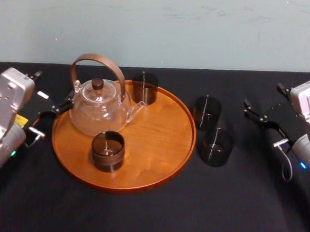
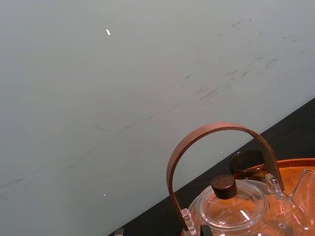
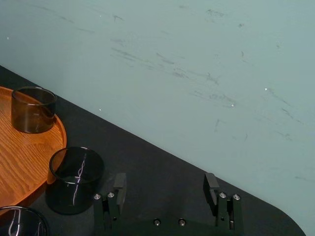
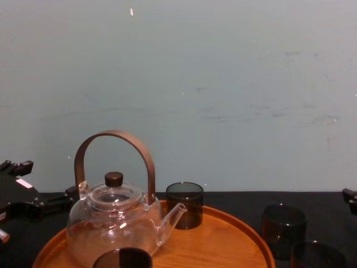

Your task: Pick up the glass from the table and place it on the tray.

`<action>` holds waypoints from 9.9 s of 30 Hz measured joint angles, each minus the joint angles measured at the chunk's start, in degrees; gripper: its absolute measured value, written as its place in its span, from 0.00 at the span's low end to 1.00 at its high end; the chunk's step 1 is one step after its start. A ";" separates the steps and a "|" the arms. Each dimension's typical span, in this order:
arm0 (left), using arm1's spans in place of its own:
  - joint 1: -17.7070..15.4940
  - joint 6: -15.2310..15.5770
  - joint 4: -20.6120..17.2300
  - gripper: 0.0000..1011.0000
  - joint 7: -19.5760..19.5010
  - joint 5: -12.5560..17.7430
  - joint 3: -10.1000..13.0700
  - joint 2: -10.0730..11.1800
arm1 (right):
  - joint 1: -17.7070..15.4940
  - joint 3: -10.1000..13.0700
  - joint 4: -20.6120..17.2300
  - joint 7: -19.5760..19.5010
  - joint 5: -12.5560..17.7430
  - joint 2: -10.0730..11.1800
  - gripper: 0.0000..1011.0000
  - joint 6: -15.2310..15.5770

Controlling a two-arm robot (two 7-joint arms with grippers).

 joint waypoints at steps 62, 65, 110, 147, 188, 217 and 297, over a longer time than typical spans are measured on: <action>0.00 0.00 0.00 0.99 0.00 0.00 0.00 0.00 | -5.70 3.70 -12.46 9.77 7.35 4.41 0.99 11.06; 0.00 0.00 0.00 0.99 0.00 0.00 0.00 0.00 | -7.63 4.37 -15.90 10.63 7.96 5.56 0.99 12.78; 0.00 0.00 0.00 0.99 0.00 0.00 0.00 0.00 | -16.29 9.47 -23.03 17.30 7.81 2.98 0.99 20.35; 0.00 0.00 0.00 0.99 0.00 0.00 0.00 0.00 | -12.47 10.79 -15.58 22.00 5.89 -2.36 0.99 21.92; 0.00 0.00 0.00 0.99 0.00 0.00 0.00 0.00 | -7.27 7.37 -9.81 23.67 4.80 -4.84 0.99 22.57; 0.00 0.00 0.00 0.99 0.00 0.00 0.00 0.00 | -7.14 7.25 -9.67 23.57 4.86 -4.94 0.88 22.93; 0.00 0.00 0.00 0.99 0.00 0.00 0.00 0.00 | -0.69 -0.20 -15.00 25.34 2.26 -8.18 0.88 24.24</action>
